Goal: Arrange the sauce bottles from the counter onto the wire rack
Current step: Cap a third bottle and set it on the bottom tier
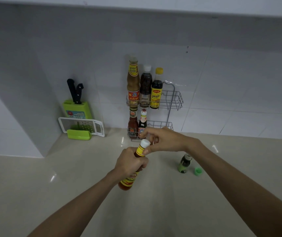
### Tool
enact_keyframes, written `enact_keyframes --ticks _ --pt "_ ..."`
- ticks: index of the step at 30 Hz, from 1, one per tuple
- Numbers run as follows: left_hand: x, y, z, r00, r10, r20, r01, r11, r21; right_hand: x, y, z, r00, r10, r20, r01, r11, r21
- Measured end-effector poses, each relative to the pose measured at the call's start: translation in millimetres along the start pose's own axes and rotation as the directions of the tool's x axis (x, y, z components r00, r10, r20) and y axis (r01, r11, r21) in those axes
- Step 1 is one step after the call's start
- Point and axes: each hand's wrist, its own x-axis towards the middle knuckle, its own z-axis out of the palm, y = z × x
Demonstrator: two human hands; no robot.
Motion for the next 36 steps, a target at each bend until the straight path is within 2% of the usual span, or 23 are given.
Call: enact_keyframes --ticks 4,9,16,21,27,36 --pt "4.8 -0.4 -2.3 1.0 0.006 -0.006 -0.006 1.0 -0.003 0.8 1.0 -1.8 0.996 -0.081 -0.043 0.083 0.996 0.046" --pt "2.2 -2.9 1.2 1.0 -0.002 -0.022 0.003 0.999 0.032 3.3 -2.3 -1.5 0.999 -0.035 -0.036 0.036 0.999 0.026" --pt "-2.0 -3.8 6.3 0.998 -0.008 -0.06 0.012 0.998 0.062 3.9 -5.8 6.1 0.998 0.012 -0.062 -0.006 0.996 0.085" --pt "-1.7 -5.8 7.9 0.993 -0.001 -0.121 0.015 0.993 0.114 10.5 -2.5 17.1 0.991 0.042 -0.125 -0.039 0.999 0.024" --pt "1.2 2.5 0.2 0.997 -0.019 -0.072 0.017 0.999 -0.029 8.4 1.1 7.9 0.995 -0.028 -0.093 0.042 0.989 0.145" --pt "-0.9 -6.0 2.1 0.998 -0.014 -0.065 0.018 0.998 0.053 8.6 -0.2 12.0 0.997 -0.016 -0.075 0.023 0.995 0.093"
